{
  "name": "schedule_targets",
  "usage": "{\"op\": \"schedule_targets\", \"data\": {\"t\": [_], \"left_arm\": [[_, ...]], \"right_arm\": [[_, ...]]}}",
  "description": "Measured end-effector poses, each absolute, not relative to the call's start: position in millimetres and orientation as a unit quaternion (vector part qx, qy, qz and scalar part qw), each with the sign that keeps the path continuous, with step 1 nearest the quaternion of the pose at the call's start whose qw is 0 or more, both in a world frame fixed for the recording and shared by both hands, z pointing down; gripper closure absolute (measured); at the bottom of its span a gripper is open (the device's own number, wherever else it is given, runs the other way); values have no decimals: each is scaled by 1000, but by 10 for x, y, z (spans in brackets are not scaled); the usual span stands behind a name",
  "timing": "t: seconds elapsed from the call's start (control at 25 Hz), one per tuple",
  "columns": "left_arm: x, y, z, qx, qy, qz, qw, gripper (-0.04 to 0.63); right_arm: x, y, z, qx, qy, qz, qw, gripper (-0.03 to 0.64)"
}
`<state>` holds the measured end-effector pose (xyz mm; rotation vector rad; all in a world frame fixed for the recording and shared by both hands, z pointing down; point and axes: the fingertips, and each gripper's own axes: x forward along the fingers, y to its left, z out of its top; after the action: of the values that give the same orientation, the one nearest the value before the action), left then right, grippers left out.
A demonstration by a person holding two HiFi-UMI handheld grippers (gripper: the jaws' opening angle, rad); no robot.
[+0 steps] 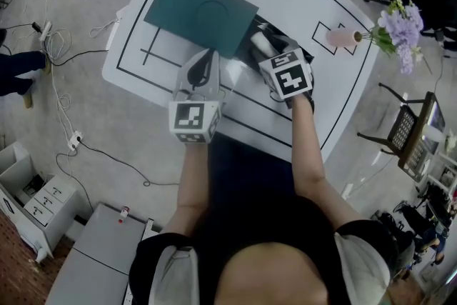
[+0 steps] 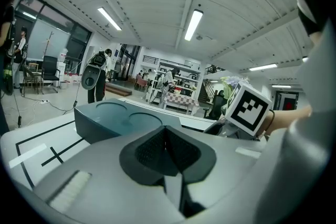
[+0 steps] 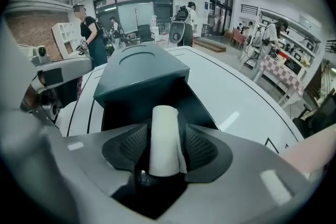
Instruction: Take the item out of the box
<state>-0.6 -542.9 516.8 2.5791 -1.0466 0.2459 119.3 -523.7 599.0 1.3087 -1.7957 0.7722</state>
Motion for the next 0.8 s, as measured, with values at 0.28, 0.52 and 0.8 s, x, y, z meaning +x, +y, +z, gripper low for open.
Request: {"op": "schedule_targets", "data": {"t": [0.28,0.52,0.8], "left_arm": [[1,-5433,5149,908,-372,88,171,586],[0,-5426,5120,908,-374,91,166,586],[-41,-5386,5064,907,-379,92,160,586]], "right_arm": [[1190,-5229,6036,505,-706,318,381,390],[1193,-5223,6043,506,-705,322,378,396],[1113,-5204,6034,493,-709,317,392,463]]}}
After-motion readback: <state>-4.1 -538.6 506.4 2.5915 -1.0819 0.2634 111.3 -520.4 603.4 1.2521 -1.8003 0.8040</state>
